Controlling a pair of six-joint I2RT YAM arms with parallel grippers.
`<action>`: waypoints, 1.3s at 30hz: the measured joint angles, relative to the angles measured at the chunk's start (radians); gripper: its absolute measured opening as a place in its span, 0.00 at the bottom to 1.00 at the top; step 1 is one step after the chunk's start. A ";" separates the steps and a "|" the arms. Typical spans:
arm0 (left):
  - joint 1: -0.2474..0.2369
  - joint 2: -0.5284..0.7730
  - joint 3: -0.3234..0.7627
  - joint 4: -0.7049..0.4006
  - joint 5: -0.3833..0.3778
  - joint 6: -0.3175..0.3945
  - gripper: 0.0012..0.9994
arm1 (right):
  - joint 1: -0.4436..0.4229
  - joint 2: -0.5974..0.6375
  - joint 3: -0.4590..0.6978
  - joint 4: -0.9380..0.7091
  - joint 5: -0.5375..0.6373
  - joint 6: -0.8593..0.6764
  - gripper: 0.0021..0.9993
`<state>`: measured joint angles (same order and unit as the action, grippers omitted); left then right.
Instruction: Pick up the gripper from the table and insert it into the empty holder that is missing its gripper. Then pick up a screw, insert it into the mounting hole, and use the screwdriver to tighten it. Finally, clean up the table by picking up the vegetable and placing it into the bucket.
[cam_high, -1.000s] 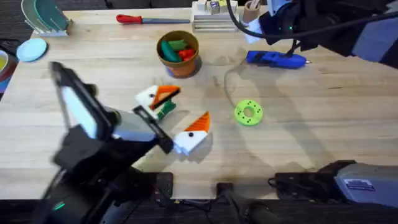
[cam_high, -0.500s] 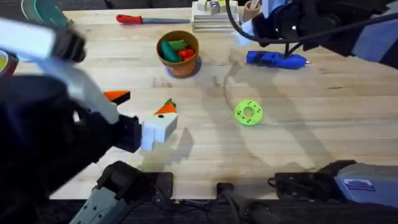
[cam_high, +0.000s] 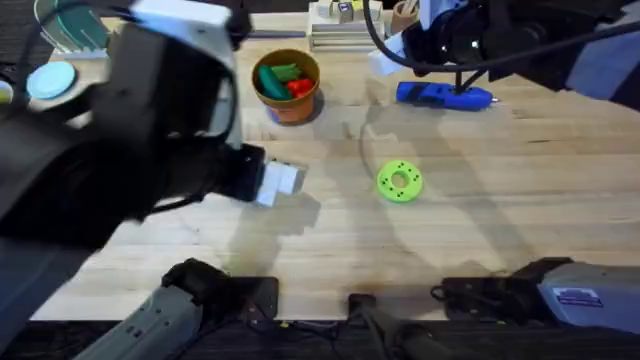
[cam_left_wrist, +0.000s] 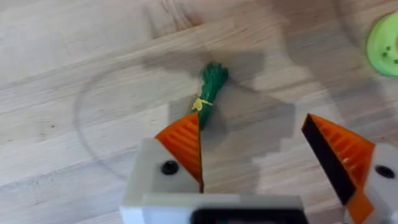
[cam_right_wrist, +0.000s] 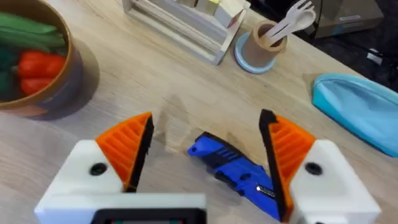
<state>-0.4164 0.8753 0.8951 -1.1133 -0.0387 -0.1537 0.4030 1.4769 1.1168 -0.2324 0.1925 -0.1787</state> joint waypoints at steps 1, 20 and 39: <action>0.000 0.031 0.000 0.007 0.000 -0.001 0.99 | 0.000 0.000 0.000 0.000 0.000 0.000 0.99; 0.015 0.590 0.000 0.094 -0.094 -0.001 0.99 | 0.000 0.000 0.000 0.000 0.000 0.000 0.99; 0.078 0.707 0.032 0.111 0.026 0.049 0.01 | 0.000 0.000 0.000 -0.014 0.000 0.000 0.99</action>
<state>-0.3382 1.5826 0.9272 -1.0022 -0.0131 -0.1047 0.4030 1.4769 1.1168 -0.2466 0.1925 -0.1784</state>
